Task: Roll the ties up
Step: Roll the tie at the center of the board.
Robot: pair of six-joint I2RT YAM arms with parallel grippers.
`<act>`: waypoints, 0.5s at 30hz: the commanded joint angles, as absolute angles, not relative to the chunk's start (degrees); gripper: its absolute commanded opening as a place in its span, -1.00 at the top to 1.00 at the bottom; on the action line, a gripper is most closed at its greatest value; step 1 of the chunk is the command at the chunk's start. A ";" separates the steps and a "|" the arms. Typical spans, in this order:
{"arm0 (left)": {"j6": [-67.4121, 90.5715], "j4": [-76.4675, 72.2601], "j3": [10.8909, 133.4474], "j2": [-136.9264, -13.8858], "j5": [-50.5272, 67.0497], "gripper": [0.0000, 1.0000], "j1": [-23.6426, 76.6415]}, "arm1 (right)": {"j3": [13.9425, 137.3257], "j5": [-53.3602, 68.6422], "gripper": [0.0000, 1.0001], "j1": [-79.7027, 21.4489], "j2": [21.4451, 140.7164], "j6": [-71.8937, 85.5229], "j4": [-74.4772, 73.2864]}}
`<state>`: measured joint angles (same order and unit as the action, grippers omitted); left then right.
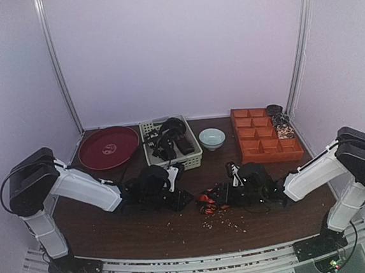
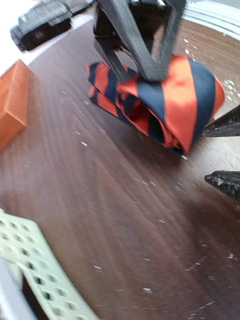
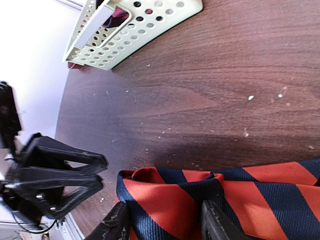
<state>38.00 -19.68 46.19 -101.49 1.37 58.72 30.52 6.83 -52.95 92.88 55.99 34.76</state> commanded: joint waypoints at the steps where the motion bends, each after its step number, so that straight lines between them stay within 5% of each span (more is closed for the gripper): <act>1: 39.78 -23.33 43.63 -100.68 2.78 0.51 58.45 | 27.31 10.21 0.03 -52.40 94.57 57.83 39.46; 15: 39.08 -35.66 46.72 -107.79 15.80 0.59 59.10 | 20.88 13.09 0.18 -48.10 94.88 53.38 47.55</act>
<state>39.79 -28.80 44.07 -106.28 10.90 58.72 22.63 11.51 -49.36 93.49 55.64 47.86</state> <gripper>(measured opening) 0.204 0.412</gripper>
